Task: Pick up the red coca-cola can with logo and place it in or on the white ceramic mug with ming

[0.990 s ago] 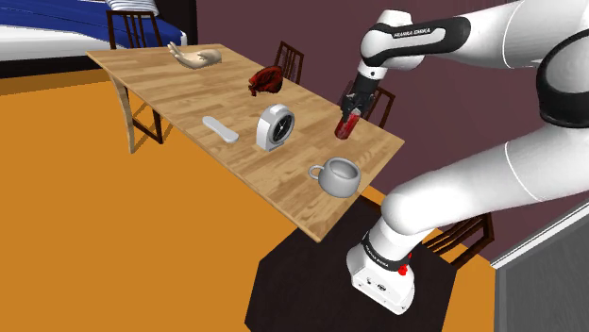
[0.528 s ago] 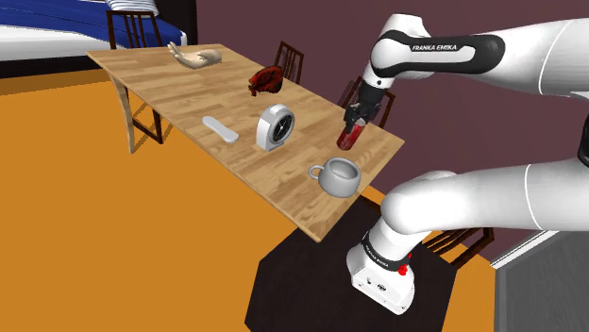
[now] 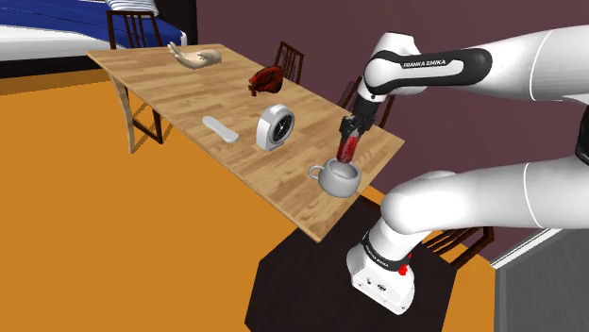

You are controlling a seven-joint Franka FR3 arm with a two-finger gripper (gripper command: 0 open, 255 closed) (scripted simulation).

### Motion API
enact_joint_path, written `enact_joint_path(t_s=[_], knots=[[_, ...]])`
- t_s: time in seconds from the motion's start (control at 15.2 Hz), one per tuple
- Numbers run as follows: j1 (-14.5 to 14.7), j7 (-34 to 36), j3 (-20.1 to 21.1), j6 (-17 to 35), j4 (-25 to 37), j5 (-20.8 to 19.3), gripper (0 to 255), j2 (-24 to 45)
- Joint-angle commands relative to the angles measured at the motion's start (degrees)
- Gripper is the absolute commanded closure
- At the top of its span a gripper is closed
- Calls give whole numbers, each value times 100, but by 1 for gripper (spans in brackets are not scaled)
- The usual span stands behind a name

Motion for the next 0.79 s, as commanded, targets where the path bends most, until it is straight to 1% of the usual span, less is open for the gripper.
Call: enact_joint_path(t_s=[0.0,0.33,0.4,0.73], knots=[[-7,5,-22,187,-134,-21,255,48],[-17,3,-92,661,-409,-70,255,247],[-19,1,-117,831,-496,-87,255,330],[-19,1,-117,831,-496,-87,255,330]])
